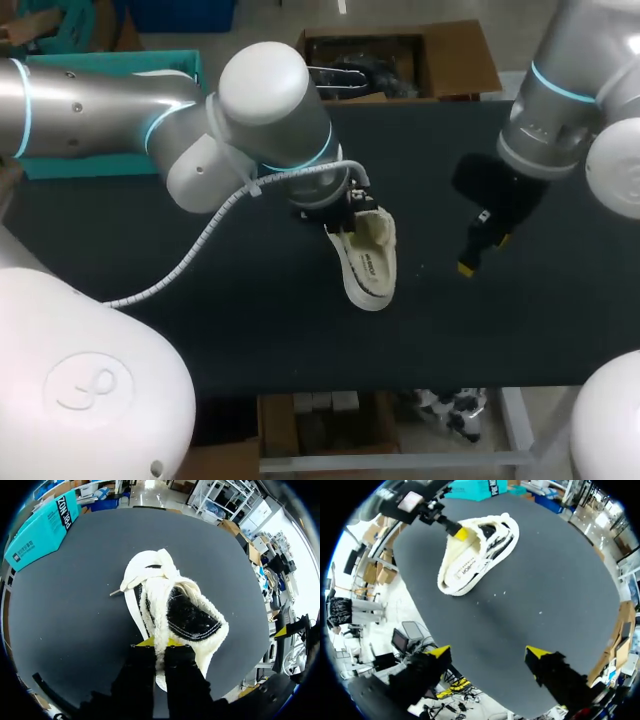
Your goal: Open the shoe tongue, take the insole out of the shoe, put the insole back into the shoe, and pack the shoe into the shoebox
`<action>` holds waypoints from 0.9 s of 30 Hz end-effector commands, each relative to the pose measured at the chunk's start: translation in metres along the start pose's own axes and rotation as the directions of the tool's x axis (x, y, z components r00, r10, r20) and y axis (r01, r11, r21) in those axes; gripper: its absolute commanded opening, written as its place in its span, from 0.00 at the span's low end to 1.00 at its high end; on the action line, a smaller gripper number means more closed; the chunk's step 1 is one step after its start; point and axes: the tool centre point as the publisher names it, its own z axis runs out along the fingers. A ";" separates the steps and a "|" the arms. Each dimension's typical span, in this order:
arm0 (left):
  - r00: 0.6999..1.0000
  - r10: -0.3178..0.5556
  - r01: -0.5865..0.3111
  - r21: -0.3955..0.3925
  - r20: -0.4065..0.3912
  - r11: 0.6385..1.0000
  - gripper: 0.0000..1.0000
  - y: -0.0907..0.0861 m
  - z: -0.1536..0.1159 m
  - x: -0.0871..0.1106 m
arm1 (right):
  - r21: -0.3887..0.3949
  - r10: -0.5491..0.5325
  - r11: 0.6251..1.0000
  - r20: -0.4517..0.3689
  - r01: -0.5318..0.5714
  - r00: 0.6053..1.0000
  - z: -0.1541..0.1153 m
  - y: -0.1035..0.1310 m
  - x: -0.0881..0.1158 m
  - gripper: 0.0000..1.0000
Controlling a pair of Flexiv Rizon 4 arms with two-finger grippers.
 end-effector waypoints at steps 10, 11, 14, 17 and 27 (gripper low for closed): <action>0.837 0.538 -0.537 0.033 -0.102 0.843 0.00 0.003 -0.059 -0.004 | 0.047 -0.588 0.805 0.200 0.592 0.784 -0.042 -0.010 -0.014 1.00; 0.821 0.563 -0.562 0.038 -0.096 0.826 0.00 0.005 -0.063 -0.005 | 0.048 -0.600 0.795 0.205 0.605 0.773 -0.043 -0.012 -0.016 1.00; 0.770 0.634 -0.631 0.061 -0.071 0.773 0.00 0.016 -0.086 -0.009 | 0.073 -0.648 0.758 0.204 0.648 0.734 -0.048 -0.016 -0.025 1.00; 0.691 0.721 -0.717 0.077 -0.052 0.693 0.00 0.025 -0.103 -0.011 | 0.084 -0.737 0.666 0.225 0.741 0.637 -0.052 -0.017 -0.026 1.00; 0.430 0.903 -0.891 0.167 0.009 0.422 0.00 0.002 -0.164 -0.033 | 0.075 -0.750 0.652 0.210 0.755 0.627 -0.052 -0.017 -0.026 1.00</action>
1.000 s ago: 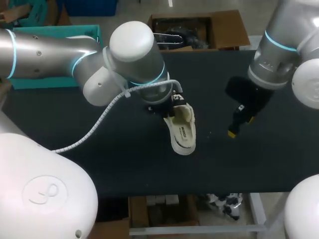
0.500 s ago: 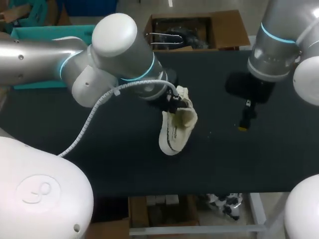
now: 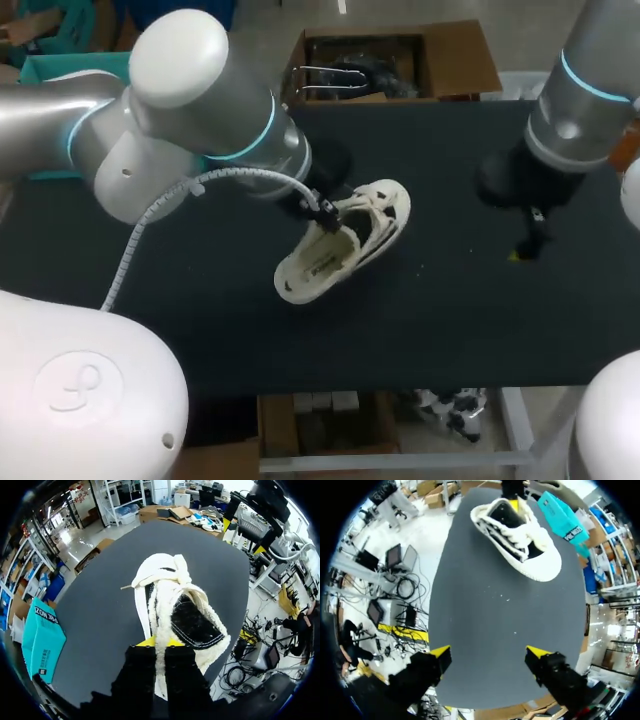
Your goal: Open the shoe tongue, take the insole out of the shoe, put the insole back into the shoe, and pack the shoe into the shoebox
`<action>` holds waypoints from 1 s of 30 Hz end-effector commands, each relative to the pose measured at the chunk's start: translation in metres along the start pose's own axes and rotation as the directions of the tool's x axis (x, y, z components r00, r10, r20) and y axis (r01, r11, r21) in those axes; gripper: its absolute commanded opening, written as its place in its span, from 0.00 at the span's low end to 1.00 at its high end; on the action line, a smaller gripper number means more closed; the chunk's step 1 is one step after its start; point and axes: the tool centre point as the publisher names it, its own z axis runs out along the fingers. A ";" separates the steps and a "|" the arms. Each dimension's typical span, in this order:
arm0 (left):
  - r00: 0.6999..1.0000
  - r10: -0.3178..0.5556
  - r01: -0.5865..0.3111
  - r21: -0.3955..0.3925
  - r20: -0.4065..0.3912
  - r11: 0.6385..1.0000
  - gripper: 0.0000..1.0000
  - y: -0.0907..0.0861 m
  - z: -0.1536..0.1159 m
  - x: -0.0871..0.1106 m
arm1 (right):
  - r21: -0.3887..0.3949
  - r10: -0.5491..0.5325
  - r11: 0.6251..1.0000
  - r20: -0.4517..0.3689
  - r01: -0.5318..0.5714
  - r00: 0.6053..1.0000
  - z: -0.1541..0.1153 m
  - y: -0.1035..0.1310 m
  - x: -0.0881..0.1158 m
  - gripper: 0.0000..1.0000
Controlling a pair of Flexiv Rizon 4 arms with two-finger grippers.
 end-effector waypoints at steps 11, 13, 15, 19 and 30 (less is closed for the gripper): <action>0.867 0.478 -0.495 0.133 0.141 0.858 0.00 -0.029 -0.131 -0.149 | -0.021 -0.021 1.000 0.038 0.022 0.999 0.002 -0.006 0.007 1.00; 0.852 0.502 -0.520 0.129 0.152 0.844 0.00 -0.033 -0.137 -0.170 | -0.006 -0.051 0.999 -0.001 0.051 0.999 0.000 0.011 -0.008 1.00; 0.840 0.520 -0.539 0.133 0.154 0.832 0.00 -0.035 -0.143 -0.191 | 0.017 -0.063 0.998 -0.050 0.064 0.997 0.000 0.024 -0.022 1.00; 0.831 0.532 -0.552 0.128 0.163 0.824 0.00 -0.035 -0.152 -0.226 | 0.052 -0.023 0.998 -0.116 0.029 0.993 -0.004 0.037 -0.039 1.00; 0.809 0.561 -0.580 0.077 0.175 0.811 0.00 -0.012 -0.178 -0.295 | 0.122 0.057 0.992 -0.188 -0.034 0.981 -0.016 0.053 -0.059 1.00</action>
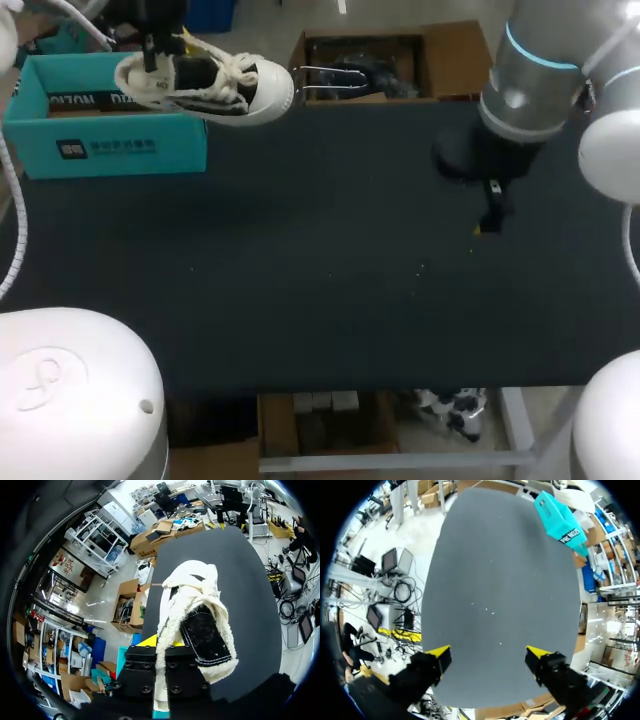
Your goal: Open the shoe tongue, take the insole out of the shoe, put the insole back into the shoe, and pack the shoe into the shoebox
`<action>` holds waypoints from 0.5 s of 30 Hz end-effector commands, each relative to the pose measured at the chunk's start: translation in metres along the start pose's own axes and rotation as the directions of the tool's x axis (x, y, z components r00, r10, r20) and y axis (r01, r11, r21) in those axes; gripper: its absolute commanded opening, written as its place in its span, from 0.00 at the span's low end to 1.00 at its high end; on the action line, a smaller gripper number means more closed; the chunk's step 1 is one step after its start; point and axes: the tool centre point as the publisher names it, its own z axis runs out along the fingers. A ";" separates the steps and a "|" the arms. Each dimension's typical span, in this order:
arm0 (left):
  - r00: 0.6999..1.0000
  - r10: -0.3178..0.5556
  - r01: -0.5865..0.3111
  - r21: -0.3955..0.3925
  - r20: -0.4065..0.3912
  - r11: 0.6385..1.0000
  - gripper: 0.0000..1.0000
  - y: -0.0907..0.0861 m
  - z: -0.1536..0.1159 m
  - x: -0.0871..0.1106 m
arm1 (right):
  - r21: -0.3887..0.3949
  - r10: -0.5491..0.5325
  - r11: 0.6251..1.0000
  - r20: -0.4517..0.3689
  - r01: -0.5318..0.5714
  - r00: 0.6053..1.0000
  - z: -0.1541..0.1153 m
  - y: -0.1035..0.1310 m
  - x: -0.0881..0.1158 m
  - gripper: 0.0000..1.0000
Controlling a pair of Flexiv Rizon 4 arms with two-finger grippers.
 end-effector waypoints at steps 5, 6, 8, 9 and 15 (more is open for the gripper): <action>1.000 0.016 -0.017 -0.053 -0.014 0.998 0.00 0.043 -0.026 -0.026 | 0.077 0.009 0.997 -0.183 0.006 0.983 -0.003 0.008 -0.015 1.00; 1.000 0.012 -0.013 -0.053 -0.008 0.998 0.00 0.052 -0.030 -0.031 | 0.077 0.009 0.997 -0.183 0.006 0.983 -0.003 0.008 -0.015 1.00; 1.000 0.002 -0.002 -0.062 0.001 0.998 0.00 0.068 -0.035 -0.039 | 0.077 0.009 0.997 -0.183 0.006 0.983 -0.003 0.008 -0.015 1.00; 1.000 -0.010 0.011 -0.073 0.011 0.997 0.00 0.079 -0.037 -0.044 | 0.077 0.009 0.997 -0.183 0.006 0.983 -0.003 0.008 -0.015 1.00; 0.999 -0.053 0.054 -0.104 0.015 0.993 0.00 0.139 -0.040 -0.066 | 0.077 0.009 0.997 -0.183 0.006 0.983 -0.003 0.008 -0.015 1.00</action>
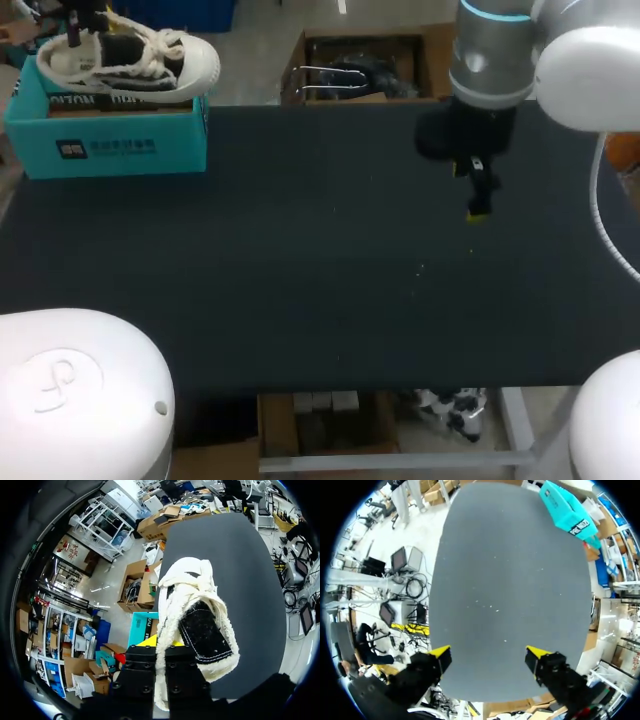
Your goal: Open the shoe tongue, take the insole out of the shoe, put the insole back into the shoe, and pack the shoe into the shoebox
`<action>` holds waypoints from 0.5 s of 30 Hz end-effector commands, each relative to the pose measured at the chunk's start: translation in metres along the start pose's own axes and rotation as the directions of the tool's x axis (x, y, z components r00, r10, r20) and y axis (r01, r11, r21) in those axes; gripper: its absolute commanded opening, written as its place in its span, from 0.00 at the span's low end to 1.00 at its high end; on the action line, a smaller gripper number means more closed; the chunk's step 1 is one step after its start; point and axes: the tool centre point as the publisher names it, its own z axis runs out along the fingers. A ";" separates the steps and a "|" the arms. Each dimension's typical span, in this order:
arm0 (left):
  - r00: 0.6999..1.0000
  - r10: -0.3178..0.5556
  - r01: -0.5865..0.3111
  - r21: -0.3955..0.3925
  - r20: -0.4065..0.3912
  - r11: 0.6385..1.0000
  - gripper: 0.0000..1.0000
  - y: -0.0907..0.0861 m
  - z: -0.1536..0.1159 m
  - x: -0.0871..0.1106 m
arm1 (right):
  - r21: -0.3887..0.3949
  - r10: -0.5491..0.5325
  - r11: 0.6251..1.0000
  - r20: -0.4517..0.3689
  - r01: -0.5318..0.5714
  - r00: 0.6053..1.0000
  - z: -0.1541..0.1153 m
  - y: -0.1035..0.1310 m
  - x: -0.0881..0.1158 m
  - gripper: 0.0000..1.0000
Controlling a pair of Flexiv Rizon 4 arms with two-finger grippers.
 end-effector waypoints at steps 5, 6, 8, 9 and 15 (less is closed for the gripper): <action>0.999 -0.046 0.045 -0.017 -0.016 0.999 0.00 0.077 0.020 -0.023 | 0.006 0.000 1.000 -0.042 0.000 0.999 -0.002 0.001 -0.002 1.00; 0.999 -0.052 0.052 -0.017 -0.015 0.998 0.00 0.086 0.022 -0.024 | 0.006 0.000 1.000 -0.042 0.000 0.999 -0.002 0.001 -0.002 1.00; 0.997 -0.077 0.077 -0.016 -0.003 0.997 0.00 0.106 0.028 -0.032 | 0.006 0.000 1.000 -0.042 0.000 0.999 -0.002 0.001 -0.002 1.00; 0.996 -0.089 0.089 -0.020 0.003 0.996 0.00 0.114 0.031 -0.034 | 0.006 0.000 1.000 -0.042 0.000 0.999 -0.002 0.001 -0.002 1.00; 0.990 -0.141 0.141 -0.015 -0.002 0.990 0.00 0.151 0.061 -0.048 | 0.006 0.000 1.000 -0.042 0.000 0.999 -0.002 0.001 -0.002 1.00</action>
